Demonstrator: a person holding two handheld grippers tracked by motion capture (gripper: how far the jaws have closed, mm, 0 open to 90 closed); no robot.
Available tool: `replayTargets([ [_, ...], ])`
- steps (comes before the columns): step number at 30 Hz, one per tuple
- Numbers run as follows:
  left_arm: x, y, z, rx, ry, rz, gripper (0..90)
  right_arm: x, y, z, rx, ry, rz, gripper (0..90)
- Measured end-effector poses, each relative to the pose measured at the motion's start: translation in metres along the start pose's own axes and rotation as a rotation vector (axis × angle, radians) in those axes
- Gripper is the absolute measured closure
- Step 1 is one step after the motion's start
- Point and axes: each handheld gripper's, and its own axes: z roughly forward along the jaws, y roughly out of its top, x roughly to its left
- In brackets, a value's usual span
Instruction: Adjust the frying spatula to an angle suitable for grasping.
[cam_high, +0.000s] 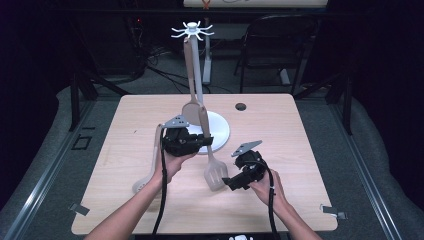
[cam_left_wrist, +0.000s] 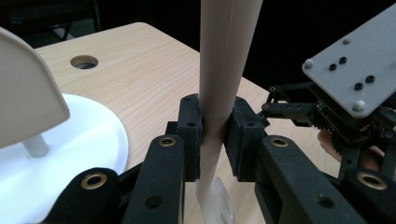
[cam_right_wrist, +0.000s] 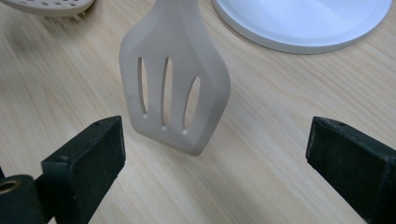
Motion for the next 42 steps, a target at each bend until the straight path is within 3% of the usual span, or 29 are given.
replayTargets([
  [13,0.005,0.022,-0.003,0.001,0.040,0.045,77.3,-0.005,-0.001,0.008,0.030,-0.005,0.002,3.2],
  [18,0.009,0.034,-0.001,0.005,0.043,0.056,77.2,-0.007,-0.003,0.013,0.034,0.041,0.020,3.5],
  [28,0.015,0.053,0.003,0.013,0.080,0.092,77.2,-0.010,-0.002,0.010,0.046,0.023,0.003,3.6],
  [42,0.018,0.077,0.007,0.018,0.119,0.138,77.3,-0.015,-0.003,0.010,0.042,0.020,0.021,5.0],
])
